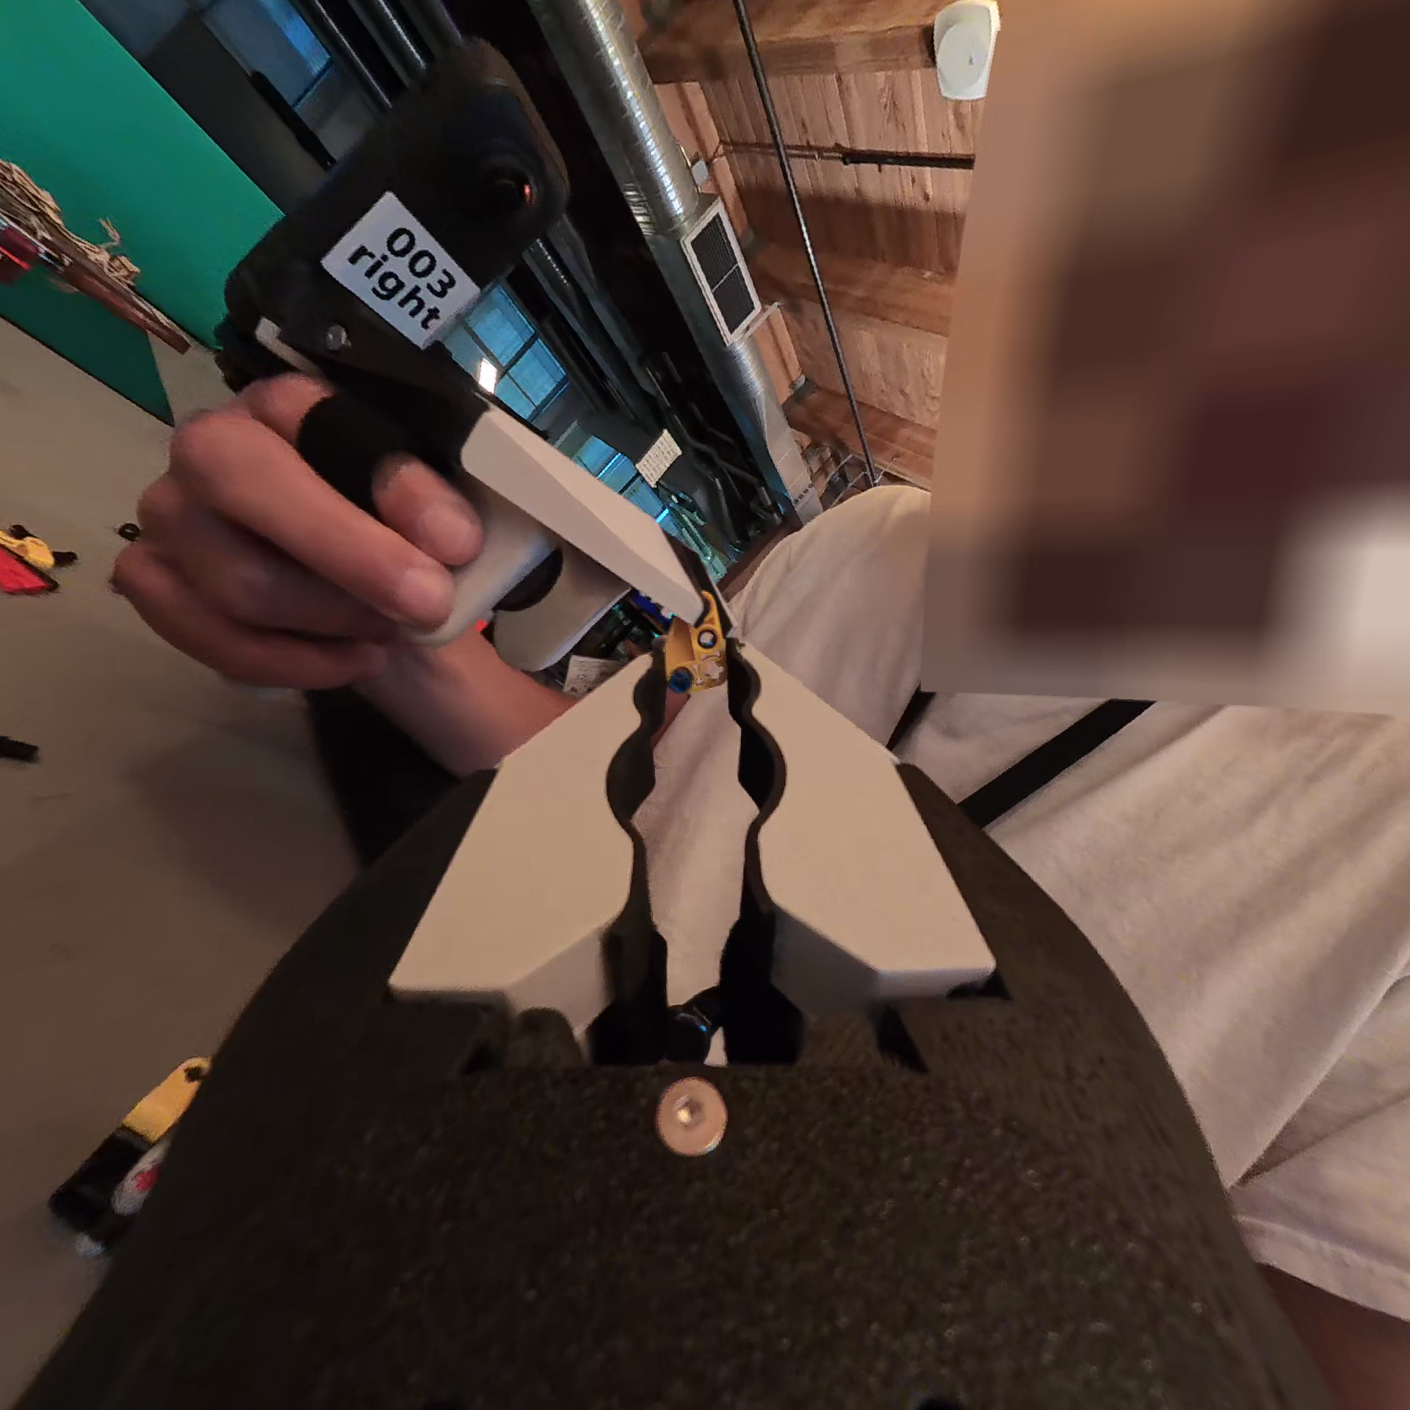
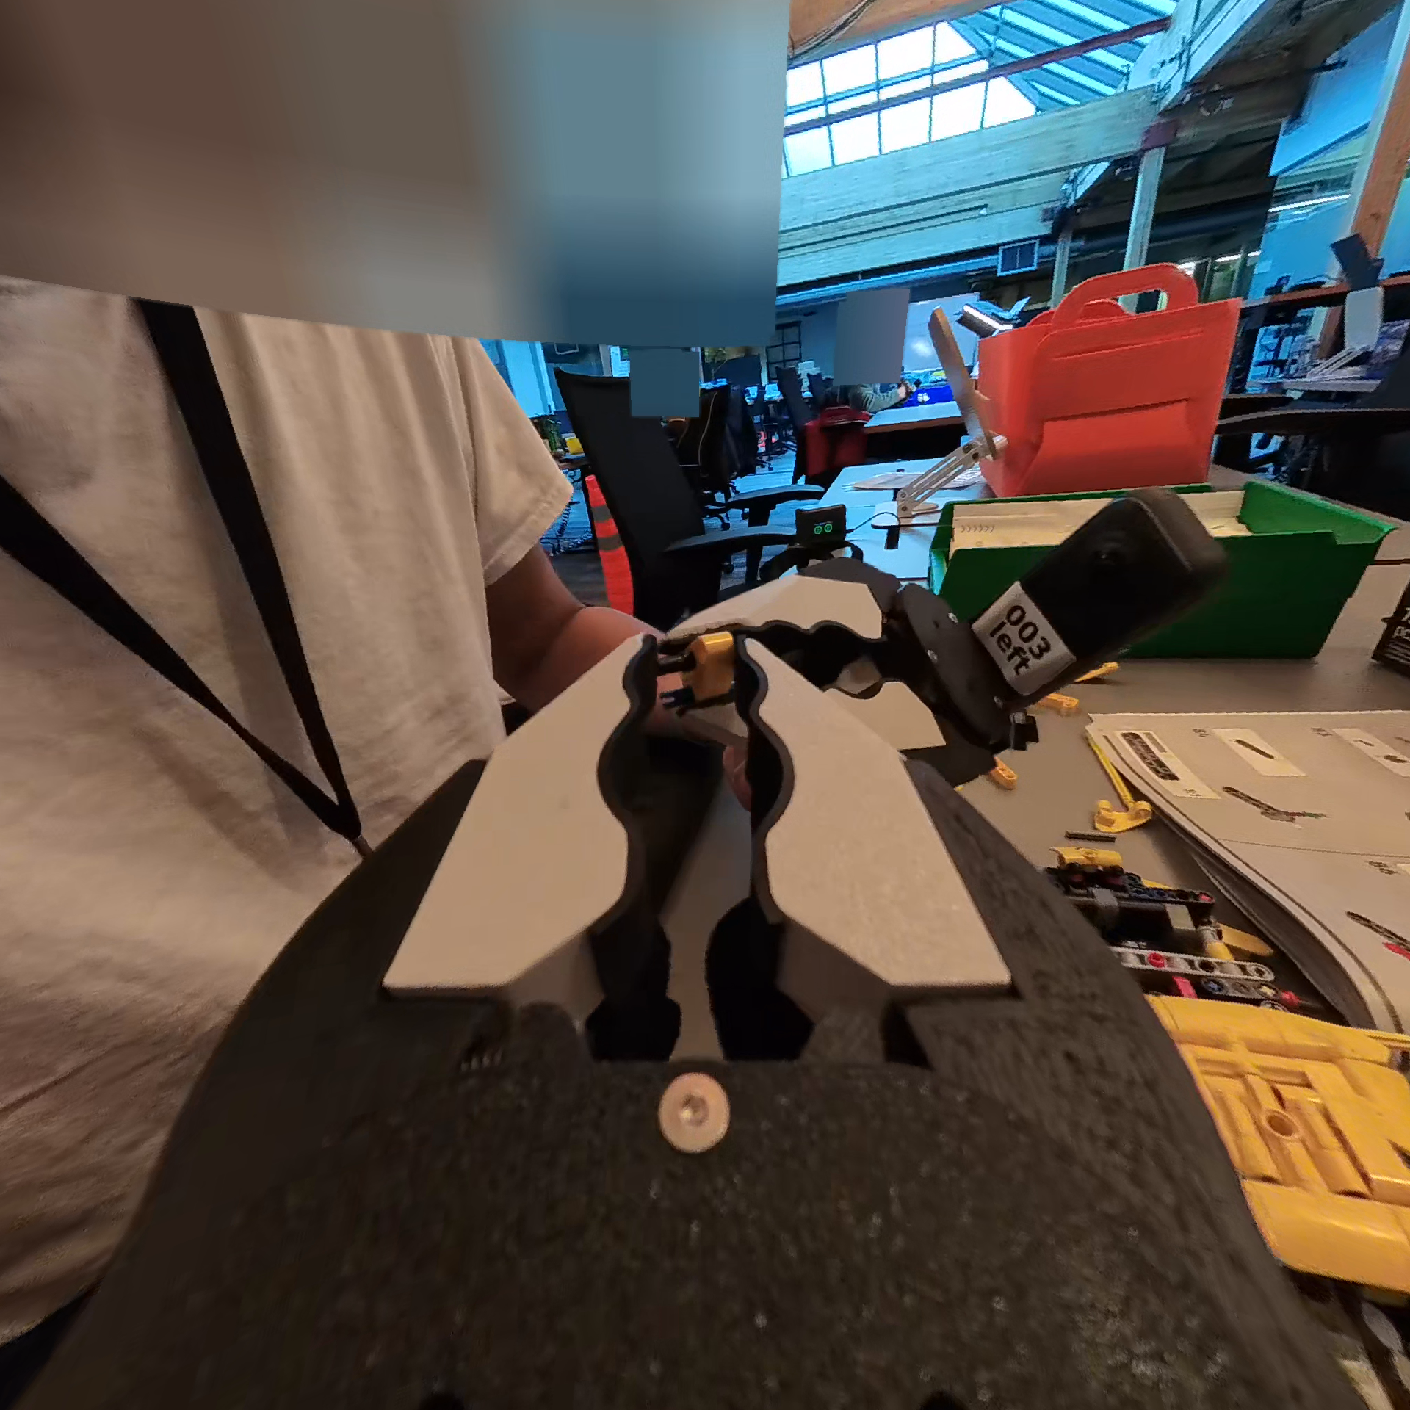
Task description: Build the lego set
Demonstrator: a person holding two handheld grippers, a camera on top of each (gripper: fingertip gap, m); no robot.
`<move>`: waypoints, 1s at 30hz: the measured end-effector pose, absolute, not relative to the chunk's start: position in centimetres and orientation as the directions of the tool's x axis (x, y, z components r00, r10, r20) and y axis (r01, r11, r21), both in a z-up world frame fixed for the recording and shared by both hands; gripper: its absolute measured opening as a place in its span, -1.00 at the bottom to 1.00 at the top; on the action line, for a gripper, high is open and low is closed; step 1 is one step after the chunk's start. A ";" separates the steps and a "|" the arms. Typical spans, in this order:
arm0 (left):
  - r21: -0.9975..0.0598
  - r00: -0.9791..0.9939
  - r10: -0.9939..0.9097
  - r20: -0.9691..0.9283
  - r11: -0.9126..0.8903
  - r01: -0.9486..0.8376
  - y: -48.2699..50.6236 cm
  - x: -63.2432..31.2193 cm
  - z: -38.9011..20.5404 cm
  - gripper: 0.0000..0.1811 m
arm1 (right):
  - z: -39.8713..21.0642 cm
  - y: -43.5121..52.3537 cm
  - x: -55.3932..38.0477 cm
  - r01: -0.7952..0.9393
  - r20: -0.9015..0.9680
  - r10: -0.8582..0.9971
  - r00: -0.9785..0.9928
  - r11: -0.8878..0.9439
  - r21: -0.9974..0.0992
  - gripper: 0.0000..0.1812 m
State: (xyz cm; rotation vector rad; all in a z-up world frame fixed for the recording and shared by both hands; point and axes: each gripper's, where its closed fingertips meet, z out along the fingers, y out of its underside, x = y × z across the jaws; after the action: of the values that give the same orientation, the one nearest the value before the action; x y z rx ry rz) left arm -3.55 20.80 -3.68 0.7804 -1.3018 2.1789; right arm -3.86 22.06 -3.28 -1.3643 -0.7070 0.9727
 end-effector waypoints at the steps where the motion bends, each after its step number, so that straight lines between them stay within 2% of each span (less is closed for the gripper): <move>1: -0.619 -0.722 0.123 0.681 -0.430 -0.657 20.7 -3.6 -3.6 -0.84 | -3.2 22.0 -4.0 -0.164 -0.123 0.886 0.446 -0.054 -0.985 -0.79; 2: -0.622 -0.724 0.131 0.677 -0.424 -0.658 20.5 -3.8 -3.6 -0.84 | -3.1 21.8 -4.1 -0.164 -0.118 0.894 0.433 -0.050 -0.985 -0.80; 3: -0.626 -0.725 0.138 0.675 -0.413 -0.661 20.2 -4.0 -3.6 -0.84 | -3.3 21.8 -4.2 -0.152 -0.098 0.896 0.433 -0.034 -0.988 -0.90; 11: -0.615 -0.721 0.103 0.686 -0.447 -0.649 20.7 -3.3 -3.6 -0.84 | -3.2 22.2 -3.4 -0.172 -0.101 0.876 0.472 -0.021 -0.985 -0.90; 16: -0.605 -0.716 0.147 0.682 -0.435 -0.666 20.2 -3.7 -3.3 -0.84 | -2.9 21.7 -4.0 -0.206 -0.114 0.892 0.439 -0.023 -0.978 -0.89; 17: -0.600 -0.713 0.157 0.684 -0.436 -0.671 20.2 -3.8 -3.3 -0.84 | -2.9 21.6 -4.0 -0.203 -0.109 0.893 0.436 -0.020 -0.979 -0.89; 20: -0.588 -0.711 0.203 0.674 -0.436 -0.682 20.3 -4.2 -2.8 -0.84 | -3.0 20.7 -4.7 -0.204 -0.130 0.928 0.351 -0.059 -0.977 -0.67; 25: -0.581 -0.692 0.179 0.699 -0.421 -0.696 20.2 -3.9 -3.4 -0.84 | -3.7 21.4 -4.9 -0.134 -0.088 0.907 0.412 -0.035 -0.990 -0.77; 30: -0.582 -0.688 0.179 0.703 -0.411 -0.702 20.1 -4.0 -3.6 -0.84 | -3.6 21.5 -4.8 -0.138 -0.084 0.904 0.419 -0.028 -0.990 -0.74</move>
State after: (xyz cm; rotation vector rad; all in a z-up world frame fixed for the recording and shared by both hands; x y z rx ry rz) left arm -4.01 20.09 -3.60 0.7529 -1.2514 2.1246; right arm -4.82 21.51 -3.64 -1.3313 -0.7645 0.9802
